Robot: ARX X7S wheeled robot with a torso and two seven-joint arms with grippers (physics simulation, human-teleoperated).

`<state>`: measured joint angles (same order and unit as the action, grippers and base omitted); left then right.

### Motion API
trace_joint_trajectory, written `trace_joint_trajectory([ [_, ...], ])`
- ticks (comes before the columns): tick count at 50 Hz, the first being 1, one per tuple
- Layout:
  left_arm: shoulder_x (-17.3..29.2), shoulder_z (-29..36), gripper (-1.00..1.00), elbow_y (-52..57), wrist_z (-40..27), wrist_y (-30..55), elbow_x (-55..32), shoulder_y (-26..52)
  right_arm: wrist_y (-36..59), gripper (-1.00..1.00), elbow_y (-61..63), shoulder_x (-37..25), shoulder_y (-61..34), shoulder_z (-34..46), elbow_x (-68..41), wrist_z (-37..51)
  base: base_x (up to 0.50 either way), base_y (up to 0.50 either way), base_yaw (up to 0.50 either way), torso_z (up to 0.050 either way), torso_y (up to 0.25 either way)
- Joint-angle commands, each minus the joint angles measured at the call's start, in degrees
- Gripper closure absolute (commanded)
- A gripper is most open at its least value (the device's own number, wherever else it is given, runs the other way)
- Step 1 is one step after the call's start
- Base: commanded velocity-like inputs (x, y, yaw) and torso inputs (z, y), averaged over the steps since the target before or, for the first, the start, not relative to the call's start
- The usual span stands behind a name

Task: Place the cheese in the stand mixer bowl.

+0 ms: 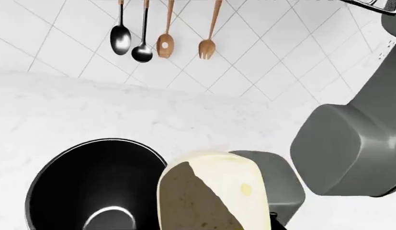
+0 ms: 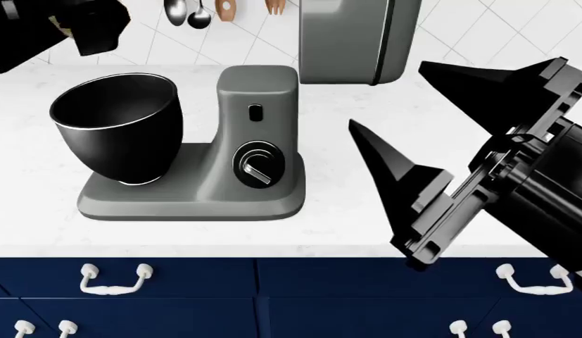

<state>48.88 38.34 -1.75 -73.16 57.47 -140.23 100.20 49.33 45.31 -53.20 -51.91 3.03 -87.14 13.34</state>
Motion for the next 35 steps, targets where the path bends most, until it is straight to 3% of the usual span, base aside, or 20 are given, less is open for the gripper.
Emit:
trace_joint_trajectory([
  [1,-2.2,4.0,1.00,-7.6,0.1,3.5,3.8,2.5,-0.3,-1.00,-0.3,0.6,1.1,0.3,1.4,-0.7,0.00,0.00,0.00,0.000,0.000],
  [35,-20.3,19.3,1.00,-47.8,29.2,11.6,38.5,15.3,-1.3,-1.00,-1.4,1.1,3.2,0.8,4.2,-2.7,0.00,0.00,0.00,0.000,0.000],
])
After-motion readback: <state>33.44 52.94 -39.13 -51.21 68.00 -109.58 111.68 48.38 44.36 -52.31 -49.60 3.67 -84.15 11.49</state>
